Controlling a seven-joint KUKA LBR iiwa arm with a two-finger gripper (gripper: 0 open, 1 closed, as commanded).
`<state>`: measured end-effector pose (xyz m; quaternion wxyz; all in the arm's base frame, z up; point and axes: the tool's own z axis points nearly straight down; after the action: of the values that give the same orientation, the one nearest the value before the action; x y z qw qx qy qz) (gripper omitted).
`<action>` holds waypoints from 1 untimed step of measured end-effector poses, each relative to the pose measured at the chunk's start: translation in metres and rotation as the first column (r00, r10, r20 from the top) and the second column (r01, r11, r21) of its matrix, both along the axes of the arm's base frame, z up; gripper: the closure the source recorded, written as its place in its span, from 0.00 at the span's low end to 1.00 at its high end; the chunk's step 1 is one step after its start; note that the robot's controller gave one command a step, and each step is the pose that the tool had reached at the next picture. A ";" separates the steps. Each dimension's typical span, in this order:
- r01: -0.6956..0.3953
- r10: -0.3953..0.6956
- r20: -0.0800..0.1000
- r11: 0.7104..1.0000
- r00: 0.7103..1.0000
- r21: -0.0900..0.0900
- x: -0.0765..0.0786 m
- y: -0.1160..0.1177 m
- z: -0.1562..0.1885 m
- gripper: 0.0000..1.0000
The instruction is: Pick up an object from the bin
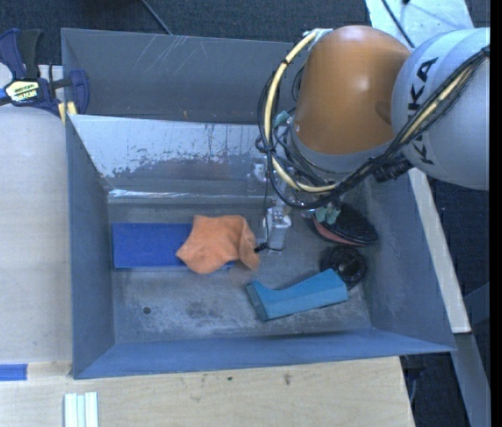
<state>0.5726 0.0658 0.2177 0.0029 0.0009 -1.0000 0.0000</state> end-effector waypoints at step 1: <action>0.001 -0.001 0.009 1.000 1.000 0.001 0.001 0.000 0.005 0.00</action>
Offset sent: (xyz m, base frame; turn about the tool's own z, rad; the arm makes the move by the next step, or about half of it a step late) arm -0.0217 0.0612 -0.0583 0.0078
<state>0.5740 0.0656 0.2228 -0.0015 0.0003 -1.0000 -0.0004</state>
